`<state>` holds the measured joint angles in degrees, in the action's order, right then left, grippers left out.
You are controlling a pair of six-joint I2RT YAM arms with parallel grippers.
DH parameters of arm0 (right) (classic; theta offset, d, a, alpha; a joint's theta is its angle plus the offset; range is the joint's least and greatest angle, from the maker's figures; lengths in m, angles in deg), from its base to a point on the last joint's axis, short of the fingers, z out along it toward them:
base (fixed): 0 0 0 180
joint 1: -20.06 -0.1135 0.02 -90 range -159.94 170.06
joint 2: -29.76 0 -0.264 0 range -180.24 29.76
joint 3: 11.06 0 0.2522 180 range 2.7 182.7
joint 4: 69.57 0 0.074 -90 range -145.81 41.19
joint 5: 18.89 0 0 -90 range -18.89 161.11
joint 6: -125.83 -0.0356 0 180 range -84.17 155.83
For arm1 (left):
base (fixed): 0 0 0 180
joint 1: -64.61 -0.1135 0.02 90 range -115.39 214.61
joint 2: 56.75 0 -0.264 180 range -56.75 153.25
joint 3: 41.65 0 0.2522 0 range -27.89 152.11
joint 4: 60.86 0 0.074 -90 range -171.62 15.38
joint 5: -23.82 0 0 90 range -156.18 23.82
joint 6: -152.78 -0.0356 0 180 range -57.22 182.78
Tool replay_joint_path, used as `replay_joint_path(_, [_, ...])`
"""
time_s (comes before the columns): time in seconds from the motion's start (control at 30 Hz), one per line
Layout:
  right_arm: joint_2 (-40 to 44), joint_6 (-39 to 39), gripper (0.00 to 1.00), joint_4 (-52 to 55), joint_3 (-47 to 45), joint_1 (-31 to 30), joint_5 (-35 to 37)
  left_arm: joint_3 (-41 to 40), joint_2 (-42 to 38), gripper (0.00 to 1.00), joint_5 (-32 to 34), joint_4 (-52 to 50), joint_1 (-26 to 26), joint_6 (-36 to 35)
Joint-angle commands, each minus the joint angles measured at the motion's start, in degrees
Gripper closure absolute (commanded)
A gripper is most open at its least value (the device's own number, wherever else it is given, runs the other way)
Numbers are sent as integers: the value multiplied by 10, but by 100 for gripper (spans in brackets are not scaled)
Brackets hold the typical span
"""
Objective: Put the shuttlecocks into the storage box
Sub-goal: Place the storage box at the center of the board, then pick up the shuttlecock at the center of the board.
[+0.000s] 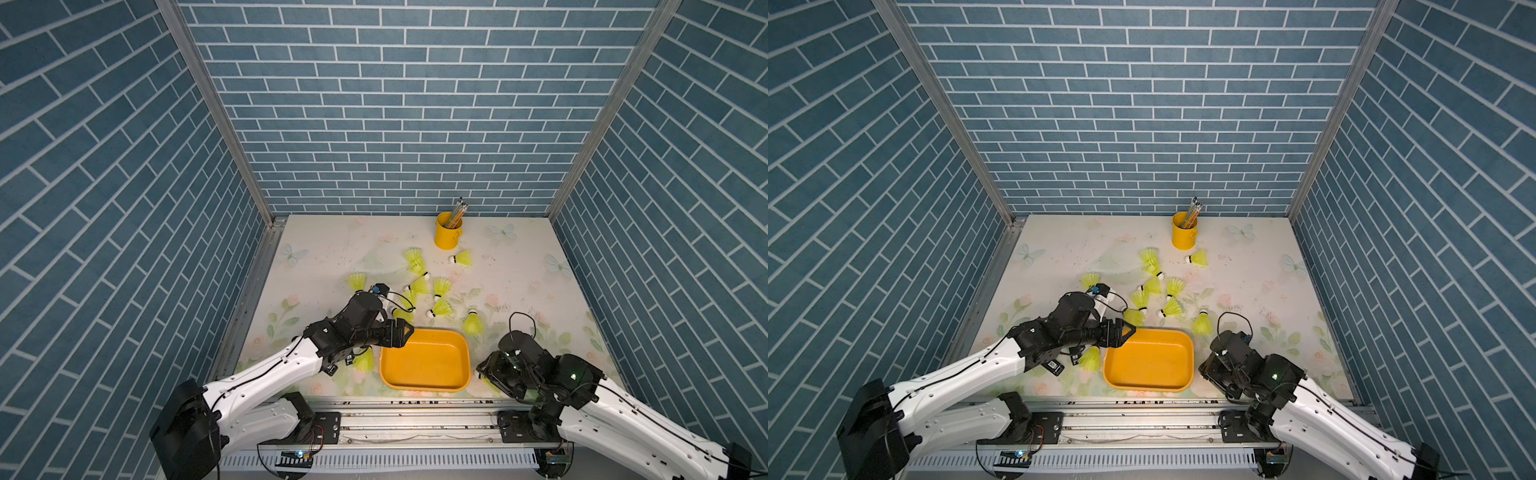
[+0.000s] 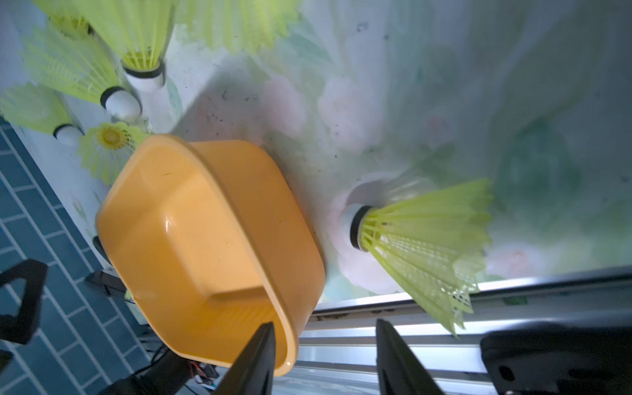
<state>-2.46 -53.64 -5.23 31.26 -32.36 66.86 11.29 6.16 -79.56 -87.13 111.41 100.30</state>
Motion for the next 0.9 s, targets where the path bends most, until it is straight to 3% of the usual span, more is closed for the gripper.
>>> replay_joint_path(0.0, [18, -158, 41, 6, -8, 1, -9, 15, 8, 18, -3, 20, 9, -9])
replay_joint_path(0.1, [-3, -196, 35, 15, 5, 1, -4, 18, 15, 18, 1, 27, 21, -5])
replay_joint_path(0.37, [0, -331, 32, -14, -36, 1, 30, 23, 19, 18, 6, 31, 43, -3])
replay_joint_path(0.57, [-21, -385, 28, -59, -63, 3, 53, 30, 26, 18, 10, 34, 50, 0])
replay_joint_path(0.87, [-64, -438, 34, -153, -110, 2, 87, 28, 40, 19, -42, 60, 75, -19])
